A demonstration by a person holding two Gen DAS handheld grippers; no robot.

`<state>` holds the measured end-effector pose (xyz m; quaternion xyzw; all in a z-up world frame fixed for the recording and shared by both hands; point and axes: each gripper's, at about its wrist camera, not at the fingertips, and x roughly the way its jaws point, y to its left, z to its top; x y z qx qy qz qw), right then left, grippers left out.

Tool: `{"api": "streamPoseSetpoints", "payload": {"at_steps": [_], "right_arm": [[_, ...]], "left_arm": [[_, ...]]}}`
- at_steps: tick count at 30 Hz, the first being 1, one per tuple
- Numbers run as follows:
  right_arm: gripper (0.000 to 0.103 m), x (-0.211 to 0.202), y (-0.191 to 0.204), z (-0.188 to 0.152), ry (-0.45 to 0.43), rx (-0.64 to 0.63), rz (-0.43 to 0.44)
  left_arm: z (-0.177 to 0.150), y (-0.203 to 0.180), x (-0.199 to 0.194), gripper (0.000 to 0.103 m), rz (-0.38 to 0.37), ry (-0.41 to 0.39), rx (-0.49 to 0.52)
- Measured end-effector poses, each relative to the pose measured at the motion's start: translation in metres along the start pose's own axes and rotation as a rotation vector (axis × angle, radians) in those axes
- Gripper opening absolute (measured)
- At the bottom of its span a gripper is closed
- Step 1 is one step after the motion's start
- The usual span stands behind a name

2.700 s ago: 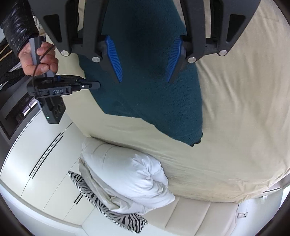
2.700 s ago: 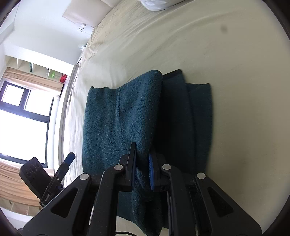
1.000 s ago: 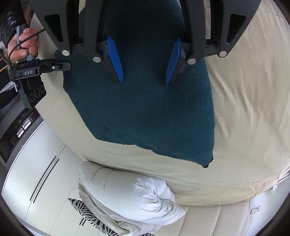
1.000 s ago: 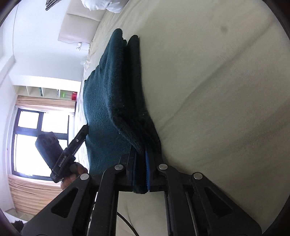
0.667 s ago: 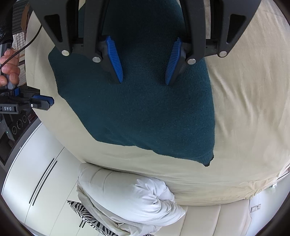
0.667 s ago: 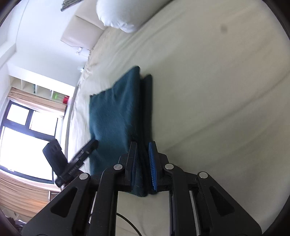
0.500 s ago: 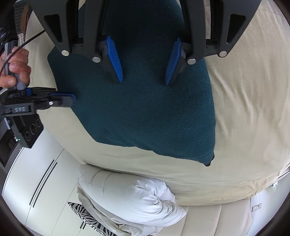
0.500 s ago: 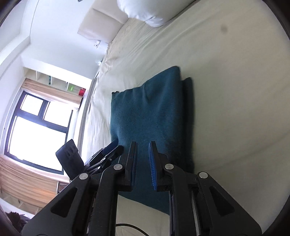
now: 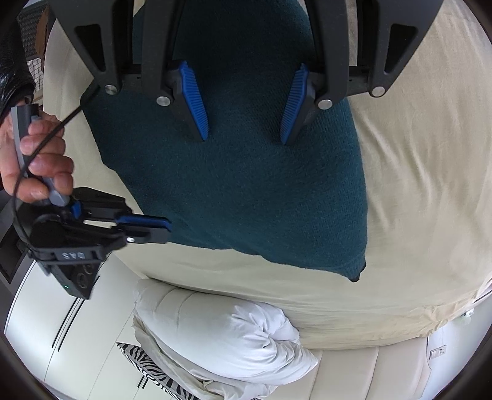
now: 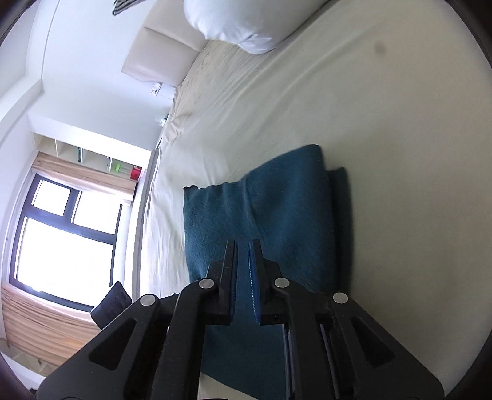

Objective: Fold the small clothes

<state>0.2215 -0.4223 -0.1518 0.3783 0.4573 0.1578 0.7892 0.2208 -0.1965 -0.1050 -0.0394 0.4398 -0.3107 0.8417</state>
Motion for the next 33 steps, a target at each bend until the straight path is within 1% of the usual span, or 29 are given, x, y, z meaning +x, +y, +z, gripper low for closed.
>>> {"api": "streamPoseSetpoints", "payload": {"at_steps": [2, 4, 5, 6, 7, 9, 10, 12, 13, 14, 16, 18, 19, 20, 22, 24, 25, 26, 27, 28, 29, 30, 31, 33], "right_arm": [[0.01, 0.021, 0.001, 0.013, 0.043, 0.009, -0.015], [0.012, 0.039, -0.014, 0.022, 0.069, 0.046, -0.053], [0.01, 0.043, -0.023, 0.026, 0.059, 0.072, -0.042], [0.006, 0.042, -0.031, 0.028, 0.036, 0.095, -0.02], [0.005, 0.038, -0.038, 0.032, 0.006, 0.103, -0.016], [0.004, 0.025, -0.054, 0.036, -0.061, 0.113, -0.048], [0.002, 0.016, -0.064, 0.033, -0.083, 0.134, -0.04], [0.002, -0.004, -0.076, 0.028, -0.136, 0.159, -0.031], [0.002, -0.014, -0.077, 0.031, -0.166, 0.162, -0.052], [0.008, -0.029, -0.081, 0.026, -0.207, 0.171, -0.095], [0.013, -0.05, -0.088, 0.023, -0.255, 0.199, -0.119], [0.017, -0.069, -0.09, 0.01, -0.279, 0.188, -0.109], [0.017, -0.077, -0.084, 0.001, -0.283, 0.157, -0.092], [0.017, -0.083, -0.076, -0.008, -0.28, 0.125, -0.066], [0.017, -0.085, -0.05, -0.025, -0.25, 0.057, 0.015], [0.017, -0.076, -0.026, -0.043, -0.182, -0.011, 0.097], [0.018, -0.064, -0.013, -0.054, -0.135, -0.04, 0.115], [0.024, -0.053, -0.005, -0.065, -0.09, -0.062, 0.113], [0.033, -0.044, -0.004, -0.076, -0.049, -0.074, 0.092], [0.038, -0.03, -0.005, -0.085, -0.021, -0.076, 0.054], [0.042, -0.025, -0.011, -0.093, -0.004, -0.071, 0.015], [0.042, -0.023, -0.02, -0.1, 0.001, -0.058, 0.017], [0.041, -0.027, -0.028, -0.105, -0.008, -0.035, 0.045], [0.042, -0.042, -0.032, -0.111, -0.028, -0.007, 0.051]], "left_arm": [[0.0, 0.001, 0.0, 0.053, -0.006, 0.0, 0.002], [0.0, 0.002, 0.0, 0.053, -0.011, 0.001, 0.006], [0.001, 0.003, 0.0, 0.053, -0.013, 0.0, 0.007], [0.001, 0.003, 0.0, 0.053, -0.014, -0.001, 0.008], [0.001, 0.003, 0.0, 0.053, -0.014, -0.001, 0.009], [0.001, 0.003, 0.0, 0.053, -0.014, -0.001, 0.008], [0.002, 0.004, -0.001, 0.053, -0.02, 0.0, 0.002], [0.003, 0.01, -0.004, 0.052, -0.054, -0.001, -0.035], [0.003, 0.016, -0.007, 0.051, -0.079, -0.003, -0.065], [0.003, 0.021, -0.011, 0.051, -0.103, -0.003, -0.099], [0.003, 0.031, -0.021, 0.051, -0.144, -0.009, -0.168], [0.003, 0.037, -0.034, 0.051, -0.148, -0.034, -0.211], [0.002, 0.04, -0.04, 0.052, -0.143, -0.049, -0.223], [0.002, 0.042, -0.045, 0.052, -0.151, -0.061, -0.241], [0.002, 0.041, -0.05, 0.052, -0.197, -0.061, -0.273], [-0.001, 0.033, -0.054, 0.052, -0.212, -0.069, -0.257], [-0.005, 0.027, -0.055, 0.052, -0.225, -0.067, -0.24], [-0.009, 0.021, -0.053, 0.052, -0.224, -0.048, -0.221], [-0.014, 0.016, -0.048, 0.052, -0.205, -0.016, -0.202], [-0.022, 0.013, -0.042, 0.052, -0.182, 0.017, -0.187], [-0.029, 0.012, -0.037, 0.052, -0.177, 0.033, -0.185], [-0.034, 0.013, -0.036, 0.051, -0.184, 0.04, -0.194], [-0.038, 0.016, -0.039, 0.051, -0.19, 0.04, -0.207], [-0.04, 0.02, -0.051, 0.051, -0.206, 0.017, -0.223]]}}
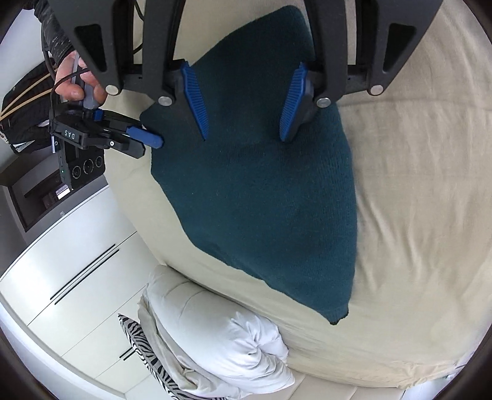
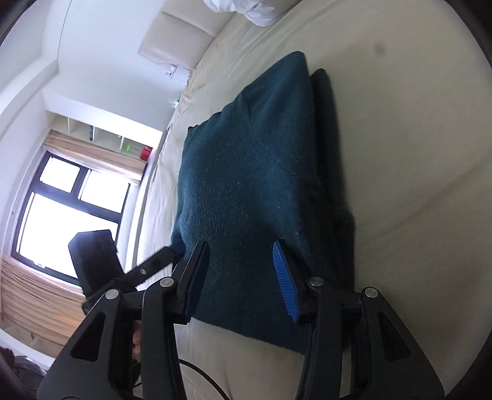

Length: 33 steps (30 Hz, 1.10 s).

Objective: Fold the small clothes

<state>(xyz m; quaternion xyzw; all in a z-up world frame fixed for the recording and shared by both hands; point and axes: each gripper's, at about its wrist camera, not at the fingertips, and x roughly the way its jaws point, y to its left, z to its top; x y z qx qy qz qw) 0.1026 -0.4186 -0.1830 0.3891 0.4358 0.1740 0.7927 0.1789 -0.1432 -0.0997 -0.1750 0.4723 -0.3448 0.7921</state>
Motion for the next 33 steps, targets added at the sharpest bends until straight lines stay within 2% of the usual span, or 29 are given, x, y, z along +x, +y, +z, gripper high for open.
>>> {"api": "streamPoseSetpoints", "payload": {"at_steps": [2, 4, 6, 8, 10, 12, 14, 17, 19, 21, 23, 24, 27, 30, 33], "right_arm": [[0.043, -0.021, 0.008, -0.004, -0.029, -0.042, -0.019], [0.049, -0.04, 0.013, -0.001, -0.064, -0.073, -0.038], [0.063, -0.055, 0.013, 0.005, -0.11, -0.084, -0.057], [0.075, -0.06, 0.008, 0.017, -0.137, -0.067, -0.088], [0.075, -0.051, -0.004, 0.031, -0.105, -0.029, -0.088], [0.075, -0.037, -0.014, 0.042, -0.058, 0.016, -0.125], [0.075, -0.016, -0.024, 0.053, 0.005, 0.041, -0.109], [0.066, 0.013, -0.029, 0.067, 0.053, 0.059, -0.093], [0.056, 0.027, -0.027, 0.075, 0.089, 0.051, -0.097], [0.04, 0.039, -0.024, 0.082, 0.121, 0.03, -0.137], [0.031, 0.048, -0.02, 0.085, 0.134, 0.016, -0.176], [0.029, 0.048, -0.016, 0.084, 0.129, 0.002, -0.194], [0.024, 0.04, -0.001, 0.075, 0.098, -0.033, -0.219], [0.023, 0.029, 0.019, 0.065, 0.06, -0.054, -0.199], [0.023, 0.02, 0.056, 0.042, 0.059, -0.131, -0.197]], "left_arm": [[0.003, 0.003, -0.016, 0.053, 0.005, -0.056, -0.006], [0.007, 0.013, -0.03, 0.065, 0.018, -0.125, -0.041], [0.014, 0.031, -0.035, 0.072, 0.015, -0.156, -0.11], [0.02, 0.046, -0.025, 0.073, 0.018, -0.119, -0.153], [0.025, 0.06, -0.011, 0.073, 0.011, -0.065, -0.201], [0.028, 0.068, 0.004, 0.073, -0.013, -0.021, -0.24], [0.032, 0.068, 0.013, 0.073, -0.012, -0.016, -0.243], [0.042, 0.061, 0.029, 0.07, -0.023, 0.021, -0.226], [0.047, 0.058, 0.04, 0.06, 0.011, 0.049, -0.218], [0.049, 0.058, 0.043, 0.051, 0.017, 0.052, -0.24], [0.047, 0.056, 0.04, 0.042, 0.023, 0.053, -0.232], [0.047, 0.055, 0.037, 0.038, 0.023, 0.054, -0.219], [0.045, 0.049, 0.022, 0.036, 0.023, 0.05, -0.208], [0.036, 0.038, -0.005, 0.035, 0.027, 0.034, -0.172], [0.022, 0.032, -0.04, 0.035, 0.037, 0.017, -0.139]]}}
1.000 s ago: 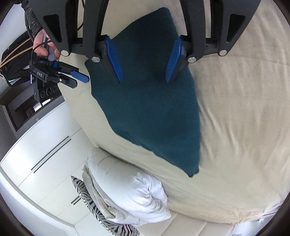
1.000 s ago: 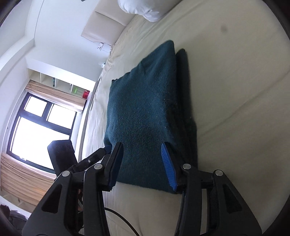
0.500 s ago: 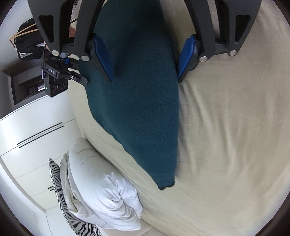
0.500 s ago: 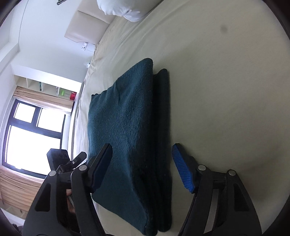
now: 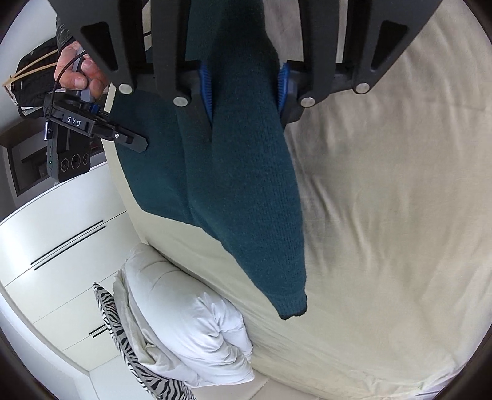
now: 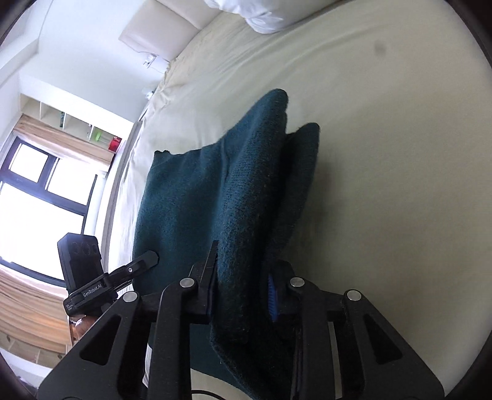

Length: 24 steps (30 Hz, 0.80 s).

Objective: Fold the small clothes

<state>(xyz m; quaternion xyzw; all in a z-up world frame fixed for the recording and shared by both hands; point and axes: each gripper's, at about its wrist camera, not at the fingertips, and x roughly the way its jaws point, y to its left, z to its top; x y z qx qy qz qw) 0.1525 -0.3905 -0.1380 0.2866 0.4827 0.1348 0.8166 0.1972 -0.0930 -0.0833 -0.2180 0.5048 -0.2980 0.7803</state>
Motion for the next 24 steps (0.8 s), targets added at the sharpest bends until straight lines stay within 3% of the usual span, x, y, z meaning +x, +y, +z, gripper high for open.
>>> {"api": "streamPoseSetpoints", "payload": {"at_steps": [5, 12, 18, 24], "right_arm": [[0.023, -0.017, 0.055, -0.045, 0.02, -0.085, 0.047], [0.023, -0.002, 0.11, -0.121, 0.087, -0.133, 0.127], [0.023, 0.026, 0.14, -0.174, 0.152, -0.158, 0.154], [0.023, 0.054, 0.134, -0.205, 0.178, -0.116, 0.133]], "left_arm": [[-0.038, 0.017, -0.066, 0.036, 0.008, -0.031, 0.001], [-0.097, 0.046, -0.139, 0.036, 0.065, -0.096, -0.011], [-0.134, 0.078, -0.157, 0.036, 0.083, -0.093, -0.078], [-0.154, 0.105, -0.149, 0.036, 0.084, -0.08, -0.133]]}}
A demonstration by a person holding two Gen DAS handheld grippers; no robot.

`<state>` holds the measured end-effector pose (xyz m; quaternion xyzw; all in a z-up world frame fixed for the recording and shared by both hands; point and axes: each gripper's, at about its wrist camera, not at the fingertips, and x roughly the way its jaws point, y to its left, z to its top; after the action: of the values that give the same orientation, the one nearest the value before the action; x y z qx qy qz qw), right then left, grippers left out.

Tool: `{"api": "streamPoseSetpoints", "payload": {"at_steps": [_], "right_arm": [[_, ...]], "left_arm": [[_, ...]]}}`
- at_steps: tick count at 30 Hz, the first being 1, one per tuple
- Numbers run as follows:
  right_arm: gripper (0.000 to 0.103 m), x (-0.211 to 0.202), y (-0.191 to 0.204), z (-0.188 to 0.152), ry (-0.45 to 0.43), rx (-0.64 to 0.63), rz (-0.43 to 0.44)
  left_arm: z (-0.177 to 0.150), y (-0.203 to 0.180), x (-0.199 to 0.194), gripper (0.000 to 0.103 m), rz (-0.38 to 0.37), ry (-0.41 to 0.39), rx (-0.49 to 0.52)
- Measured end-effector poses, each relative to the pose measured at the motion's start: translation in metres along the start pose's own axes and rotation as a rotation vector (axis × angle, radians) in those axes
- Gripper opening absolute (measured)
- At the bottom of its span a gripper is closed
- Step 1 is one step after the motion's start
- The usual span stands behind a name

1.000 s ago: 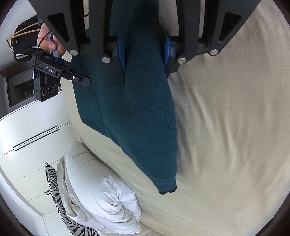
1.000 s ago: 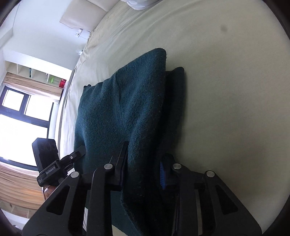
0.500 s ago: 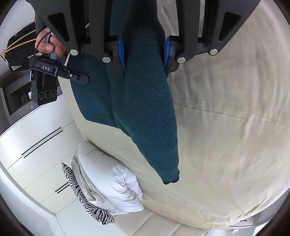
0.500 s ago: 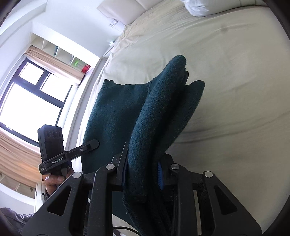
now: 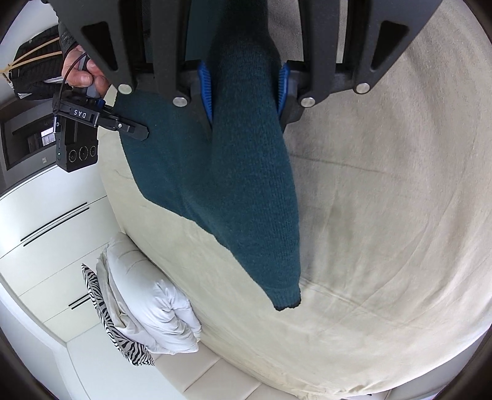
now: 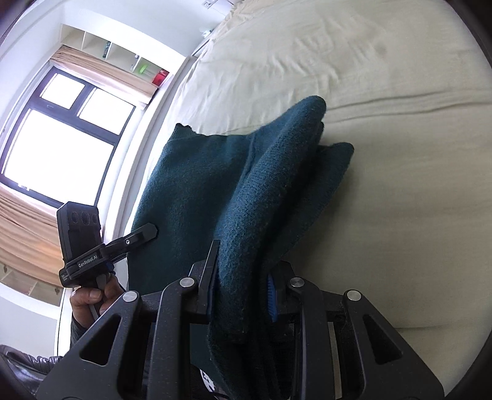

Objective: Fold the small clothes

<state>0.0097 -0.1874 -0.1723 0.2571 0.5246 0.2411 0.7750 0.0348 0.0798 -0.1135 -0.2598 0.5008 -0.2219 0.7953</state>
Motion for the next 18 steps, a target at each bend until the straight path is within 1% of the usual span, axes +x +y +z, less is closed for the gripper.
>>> {"api": "streamPoseSetpoints", "payload": {"at_steps": [2, 5, 7, 9, 12, 13, 16, 18], "right_arm": [[0.023, -0.004, -0.016, -0.009, -0.006, 0.033, 0.018], [0.023, 0.002, -0.025, -0.015, 0.006, 0.042, 0.025], [0.024, 0.01, -0.035, -0.008, 0.01, 0.063, 0.038], [0.025, 0.008, -0.042, -0.016, 0.0, 0.082, 0.067], [0.025, 0.007, -0.046, -0.024, -0.017, 0.059, 0.077], [0.025, 0.008, -0.049, -0.017, -0.023, 0.062, 0.086], [0.026, 0.003, -0.051, -0.017, -0.045, 0.066, 0.103], [0.029, -0.005, -0.05, -0.017, -0.068, 0.075, 0.09]], "left_arm": [[0.0, 0.003, 0.003, 0.037, -0.005, 0.005, 0.007], [-0.002, 0.013, 0.009, 0.038, -0.026, 0.017, -0.016], [-0.004, 0.02, 0.011, 0.04, -0.049, 0.016, -0.033], [-0.005, 0.024, 0.014, 0.04, -0.068, 0.014, -0.045], [-0.006, 0.026, 0.016, 0.043, -0.075, 0.006, -0.035], [-0.006, 0.026, 0.016, 0.043, -0.08, 0.003, -0.04], [-0.01, 0.024, 0.008, 0.046, -0.068, -0.019, -0.027], [-0.014, 0.02, -0.003, 0.047, -0.045, -0.051, -0.011]]}}
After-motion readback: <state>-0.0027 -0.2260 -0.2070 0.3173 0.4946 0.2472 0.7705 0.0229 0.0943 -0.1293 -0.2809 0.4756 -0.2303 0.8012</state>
